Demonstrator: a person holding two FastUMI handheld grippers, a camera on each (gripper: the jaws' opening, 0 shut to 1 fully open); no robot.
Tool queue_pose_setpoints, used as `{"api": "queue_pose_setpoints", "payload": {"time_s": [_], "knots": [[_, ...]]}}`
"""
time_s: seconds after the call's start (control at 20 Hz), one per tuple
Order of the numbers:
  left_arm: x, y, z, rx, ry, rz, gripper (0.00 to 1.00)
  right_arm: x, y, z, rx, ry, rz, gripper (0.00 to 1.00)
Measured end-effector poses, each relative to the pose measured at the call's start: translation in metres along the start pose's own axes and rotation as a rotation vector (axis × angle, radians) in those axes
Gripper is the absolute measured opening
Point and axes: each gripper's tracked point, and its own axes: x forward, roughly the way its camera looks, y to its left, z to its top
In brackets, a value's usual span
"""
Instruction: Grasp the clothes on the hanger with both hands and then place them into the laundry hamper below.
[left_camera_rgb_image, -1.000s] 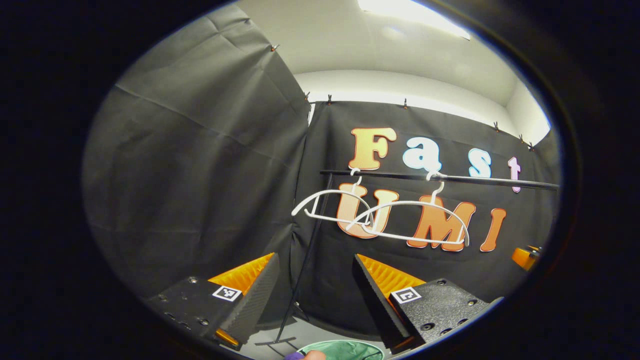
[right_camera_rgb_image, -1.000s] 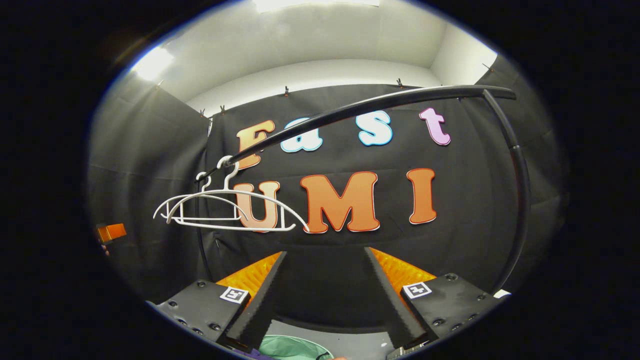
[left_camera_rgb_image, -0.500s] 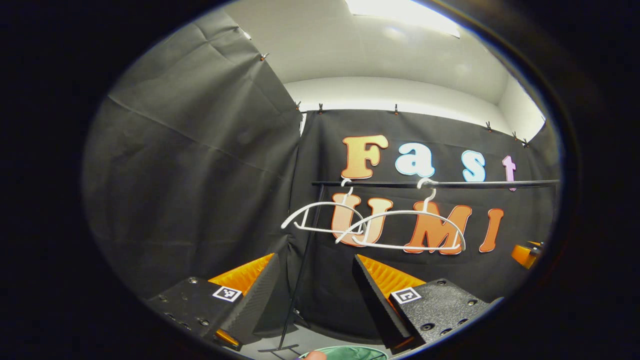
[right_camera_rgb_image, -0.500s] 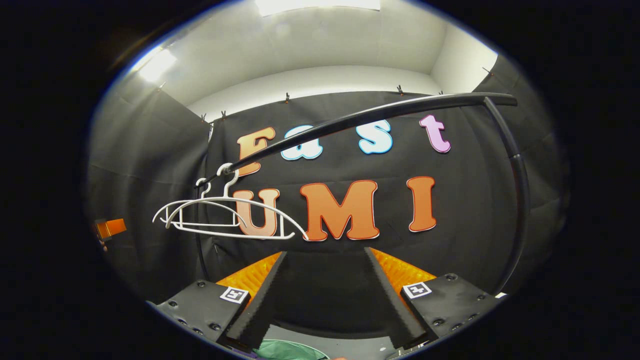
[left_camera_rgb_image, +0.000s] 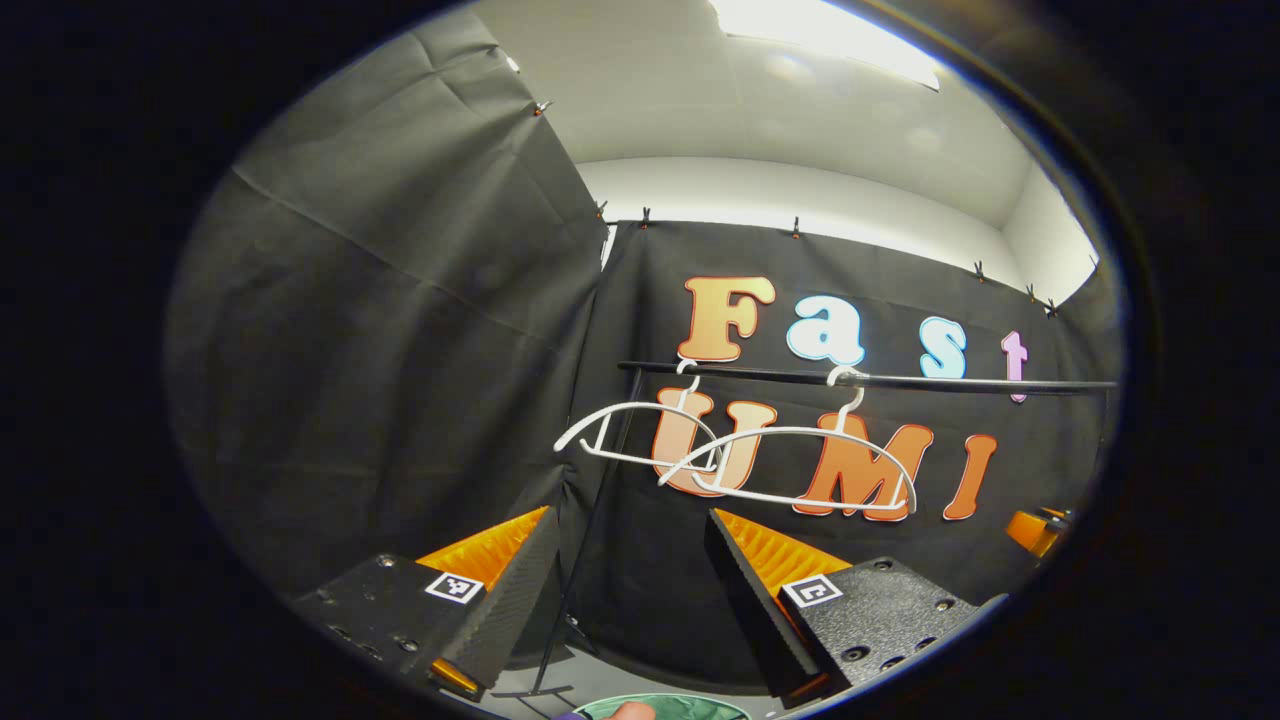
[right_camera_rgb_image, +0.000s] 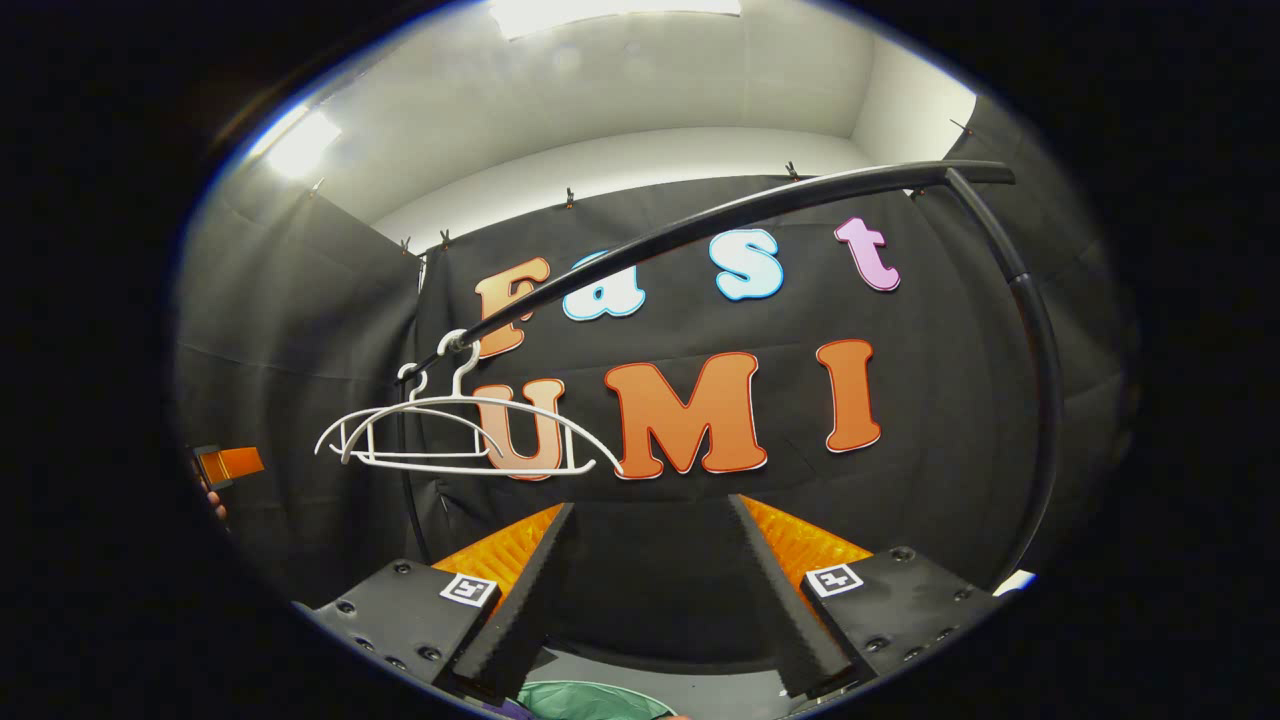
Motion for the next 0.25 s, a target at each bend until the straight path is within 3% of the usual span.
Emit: {"api": "queue_pose_setpoints", "payload": {"time_s": [0.05,0.25], "knots": [[-0.0002,0.0006,-0.0027,0.000,0.007,0.004,0.94,-0.0015,-0.0013,-0.0006,-0.001,0.002,-0.001,0.88],[0.0000,0.0065,-0.0085,0.013,0.013,0.023,0.94,-0.0041,-0.0109,-0.0004,-0.003,0.001,-0.021,0.88]]}}
